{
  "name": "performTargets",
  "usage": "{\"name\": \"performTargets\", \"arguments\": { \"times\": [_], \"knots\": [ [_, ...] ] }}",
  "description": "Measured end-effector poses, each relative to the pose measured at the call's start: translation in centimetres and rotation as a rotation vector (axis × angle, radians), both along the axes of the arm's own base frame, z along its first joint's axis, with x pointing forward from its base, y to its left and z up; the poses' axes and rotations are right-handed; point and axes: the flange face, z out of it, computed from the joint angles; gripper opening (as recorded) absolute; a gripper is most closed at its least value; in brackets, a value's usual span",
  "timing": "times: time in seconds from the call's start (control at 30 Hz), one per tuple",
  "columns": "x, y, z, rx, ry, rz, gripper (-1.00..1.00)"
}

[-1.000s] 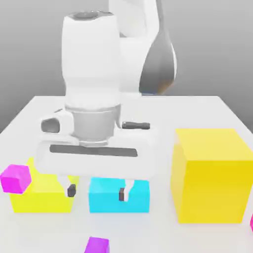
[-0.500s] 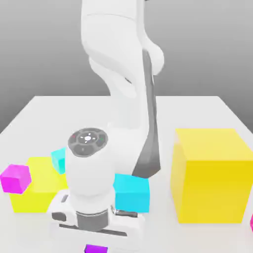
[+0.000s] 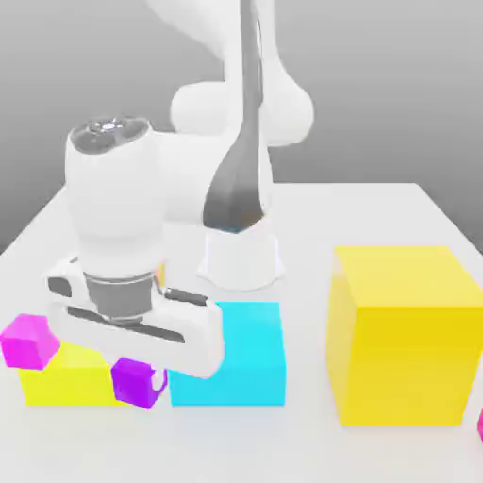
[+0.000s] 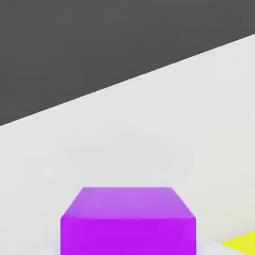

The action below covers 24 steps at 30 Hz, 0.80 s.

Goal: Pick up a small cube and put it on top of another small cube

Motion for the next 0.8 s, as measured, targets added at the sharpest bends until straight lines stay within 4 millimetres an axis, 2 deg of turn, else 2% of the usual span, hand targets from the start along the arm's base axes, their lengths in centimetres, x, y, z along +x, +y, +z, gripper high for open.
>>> {"name": "performTargets", "arguments": {
  "times": [0.03,0.23,0.47,0.53,0.67,0.7,0.8],
  "knots": [
    [-1.1,-0.8,0.6,0.0,0.0,-0.036,-1.0],
    [-7.3,-2.6,3.7,0.002,-0.001,-0.193,-1.0],
    [-15.0,-3.9,5.6,0.009,-0.004,-0.399,-1.0],
    [-15.9,-4.0,4.5,0.01,-0.005,-0.427,-1.0],
    [-16.2,-4.0,0.6,0.009,-0.005,-0.435,-1.0],
    [-16.3,-4.0,-0.4,0.008,-0.004,-0.436,1.0],
    [-16.3,-4.0,-0.4,0.008,-0.004,-0.436,1.0]
  ]
}}
